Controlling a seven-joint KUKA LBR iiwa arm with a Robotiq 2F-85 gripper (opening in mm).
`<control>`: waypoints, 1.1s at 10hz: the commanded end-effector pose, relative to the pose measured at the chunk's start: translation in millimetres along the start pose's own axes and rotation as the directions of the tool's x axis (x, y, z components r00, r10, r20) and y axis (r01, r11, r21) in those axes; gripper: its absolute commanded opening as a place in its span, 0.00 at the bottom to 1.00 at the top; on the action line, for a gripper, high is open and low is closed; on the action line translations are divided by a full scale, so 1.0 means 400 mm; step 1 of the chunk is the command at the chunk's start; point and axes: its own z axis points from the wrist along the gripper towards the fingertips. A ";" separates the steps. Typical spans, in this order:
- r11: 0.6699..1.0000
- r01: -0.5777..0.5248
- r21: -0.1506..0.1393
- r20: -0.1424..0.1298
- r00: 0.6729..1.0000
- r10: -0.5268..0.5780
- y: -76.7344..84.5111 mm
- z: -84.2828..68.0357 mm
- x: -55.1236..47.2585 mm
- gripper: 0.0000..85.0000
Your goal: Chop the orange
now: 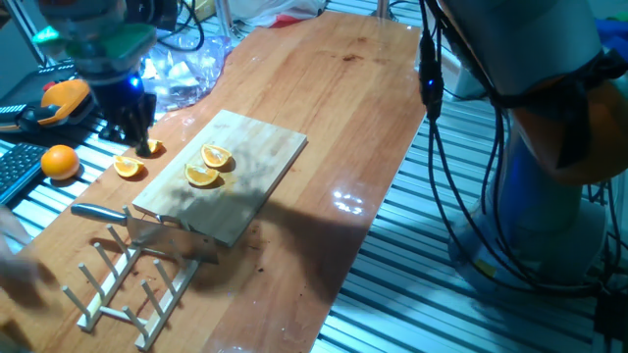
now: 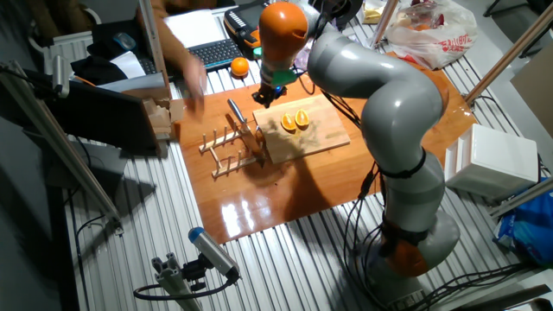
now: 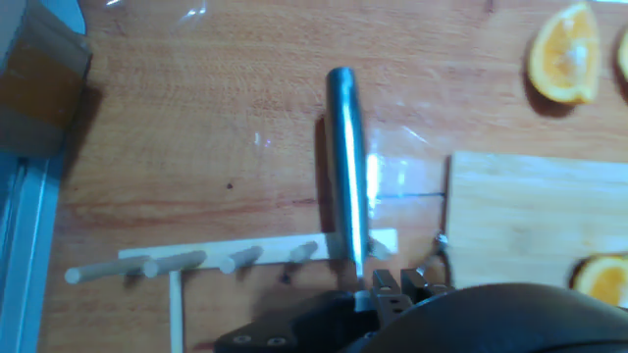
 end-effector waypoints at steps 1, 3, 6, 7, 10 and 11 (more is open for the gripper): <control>1.000 0.014 -0.003 0.005 1.000 -0.014 -0.011 -0.008 0.009 0.00; 0.998 0.040 0.042 0.029 0.999 -0.041 -0.010 -0.022 0.036 0.00; 1.000 0.029 0.003 -0.013 0.999 -0.029 -0.014 -0.023 0.051 0.00; 1.000 0.014 -0.008 -0.014 1.000 -0.014 -0.011 -0.022 0.051 0.00; 0.999 -0.027 0.041 -0.020 0.999 0.028 0.017 -0.014 0.045 0.00; 0.998 -0.053 0.042 -0.022 0.998 0.054 0.022 -0.011 0.044 0.00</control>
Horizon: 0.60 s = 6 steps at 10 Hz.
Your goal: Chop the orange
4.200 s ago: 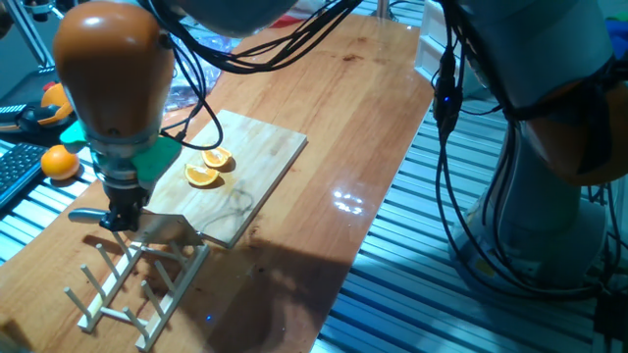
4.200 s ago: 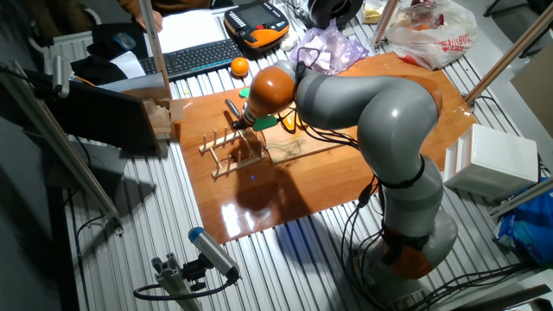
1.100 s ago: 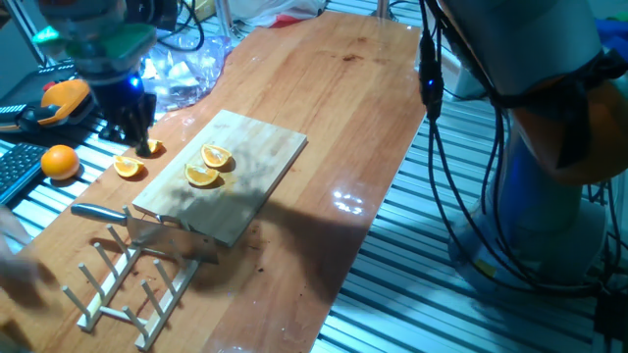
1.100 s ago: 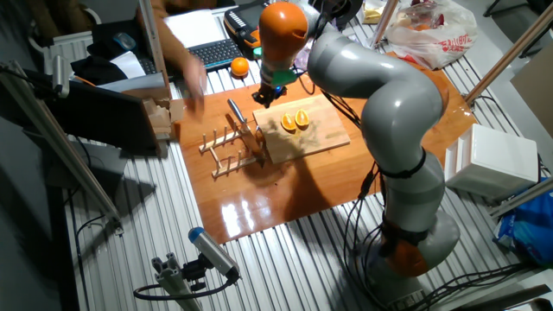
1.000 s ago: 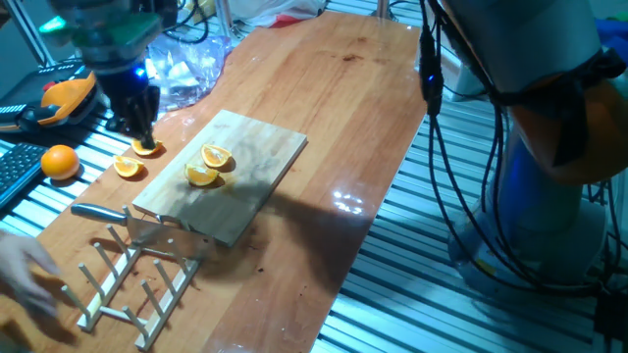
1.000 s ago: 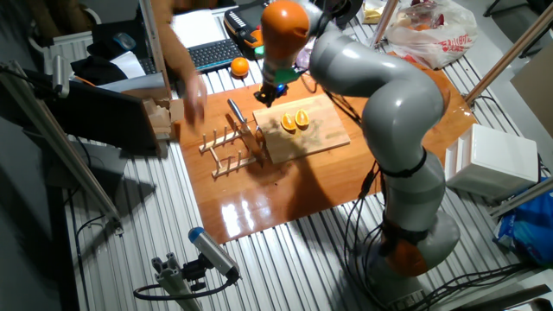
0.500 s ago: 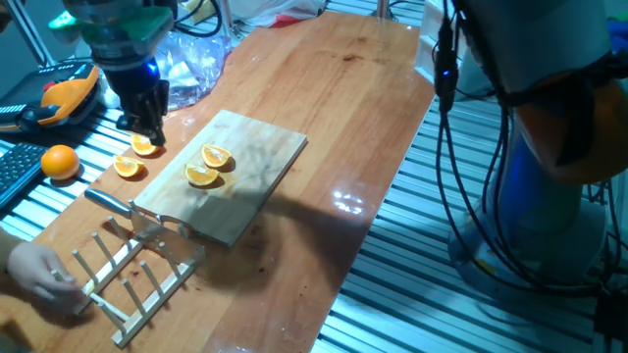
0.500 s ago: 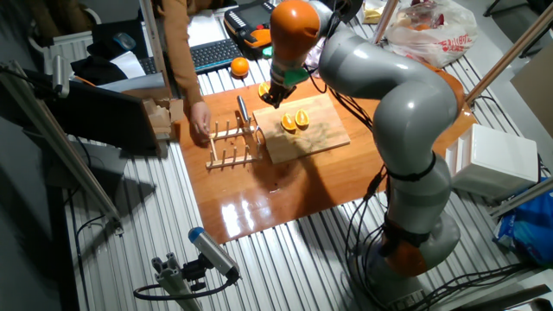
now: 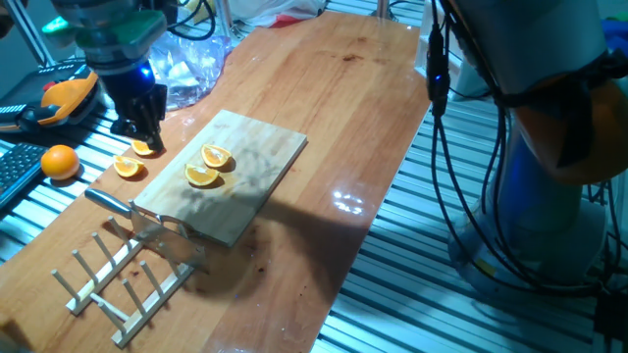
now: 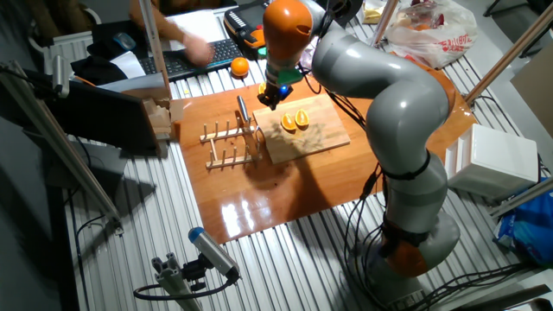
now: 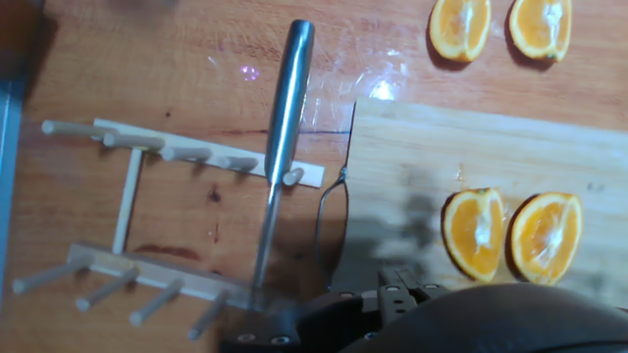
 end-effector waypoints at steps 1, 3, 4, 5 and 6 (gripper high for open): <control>1.000 -0.011 -0.011 -0.008 1.000 0.011 0.000 0.000 0.000 0.00; 0.999 -0.027 -0.024 -0.016 1.000 0.027 0.000 0.001 -0.001 0.00; 0.999 -0.029 -0.027 -0.019 0.999 0.028 0.001 0.003 -0.006 0.00; 0.999 -0.035 -0.032 -0.019 0.999 0.034 0.004 0.004 -0.008 0.00; 0.999 -0.036 -0.032 -0.020 0.999 0.036 0.007 0.005 -0.009 0.00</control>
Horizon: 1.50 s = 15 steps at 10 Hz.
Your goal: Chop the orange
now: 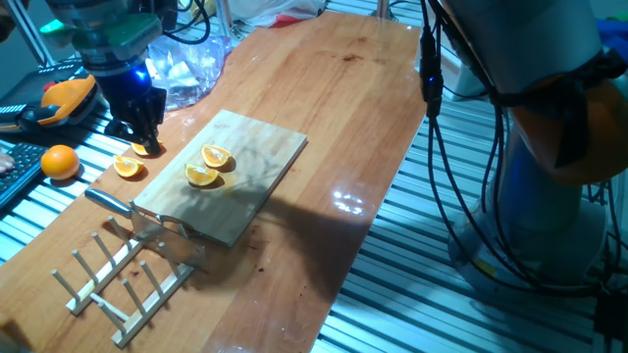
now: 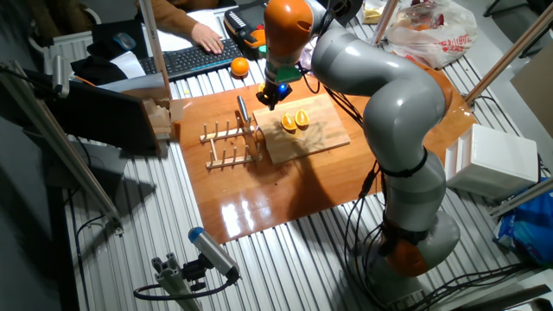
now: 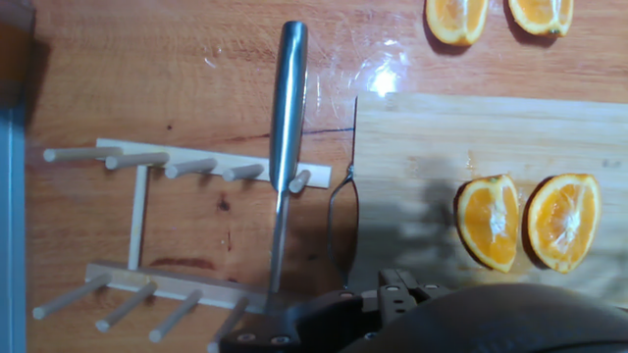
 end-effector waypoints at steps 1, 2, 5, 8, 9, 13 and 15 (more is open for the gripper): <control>1.000 0.000 0.002 0.000 1.000 0.000 0.003 0.000 0.000 0.00; 1.000 -0.002 0.004 0.007 1.000 0.002 0.009 -0.002 -0.002 0.00; 1.000 0.004 0.005 0.009 1.000 -0.004 0.013 -0.002 -0.004 0.00; 1.000 0.013 0.008 0.018 1.000 -0.014 0.015 -0.001 -0.007 0.00; 1.000 0.013 0.008 0.016 1.000 -0.014 0.015 -0.001 -0.007 0.00; 1.000 0.012 0.008 0.016 1.000 -0.012 0.026 -0.004 -0.010 0.00; 1.000 0.014 0.006 0.015 1.000 -0.014 0.027 -0.004 -0.010 0.00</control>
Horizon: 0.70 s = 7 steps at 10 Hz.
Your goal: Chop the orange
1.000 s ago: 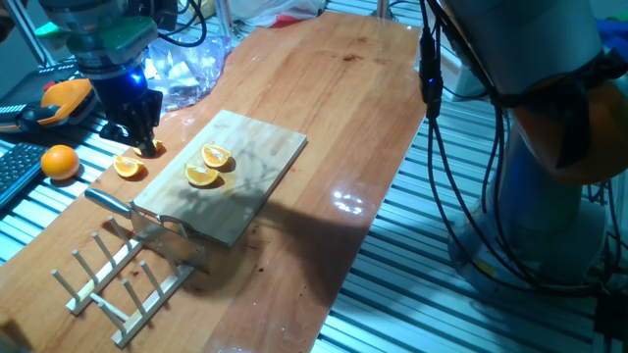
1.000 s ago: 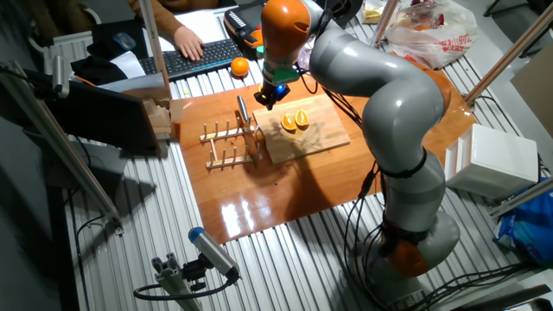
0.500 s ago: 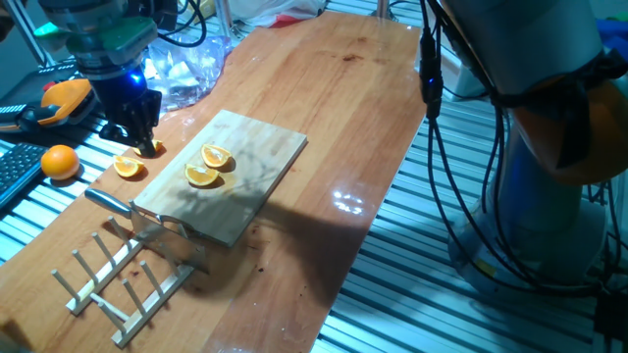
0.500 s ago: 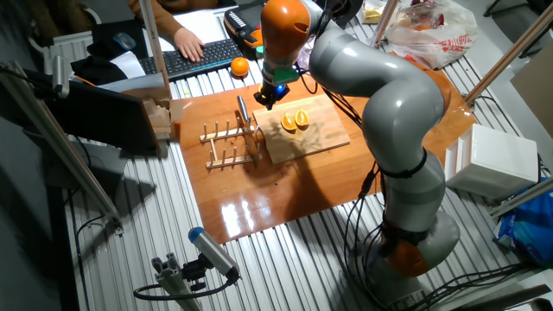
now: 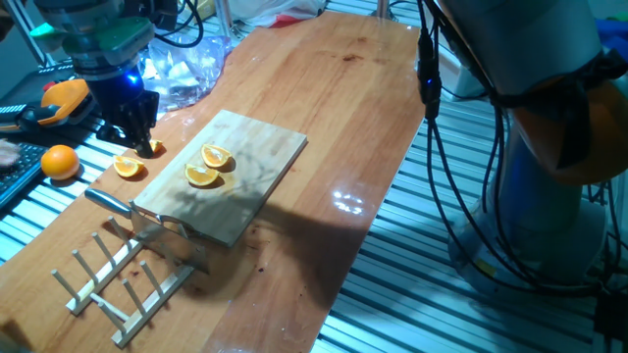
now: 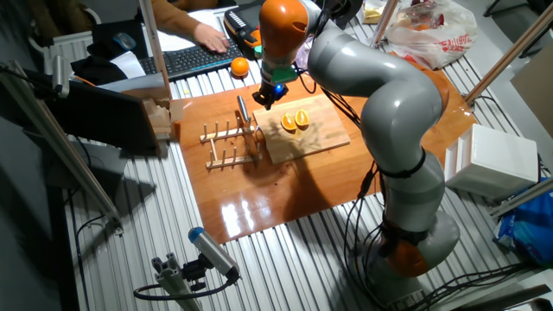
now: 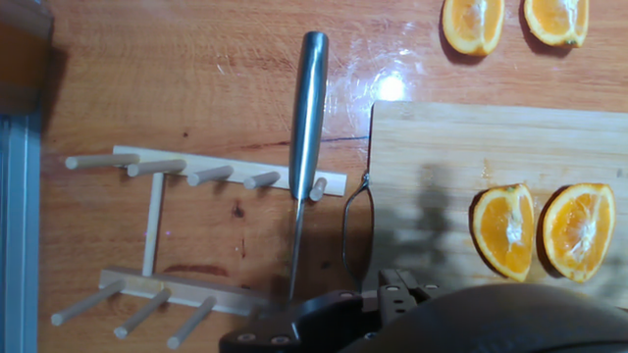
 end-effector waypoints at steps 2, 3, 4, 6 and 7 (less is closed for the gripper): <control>1.000 0.002 0.003 -0.001 1.000 -0.002 -0.001 -0.002 0.000 0.00; 1.000 0.000 0.007 -0.009 1.000 0.000 -0.001 -0.002 0.001 0.00; 1.000 -0.003 0.006 -0.017 1.000 0.003 -0.001 -0.003 0.002 0.00; 1.000 0.000 0.012 -0.024 1.000 0.000 0.000 -0.001 0.001 0.00; 1.000 0.003 0.003 -0.035 0.999 -0.003 0.001 -0.001 0.000 0.00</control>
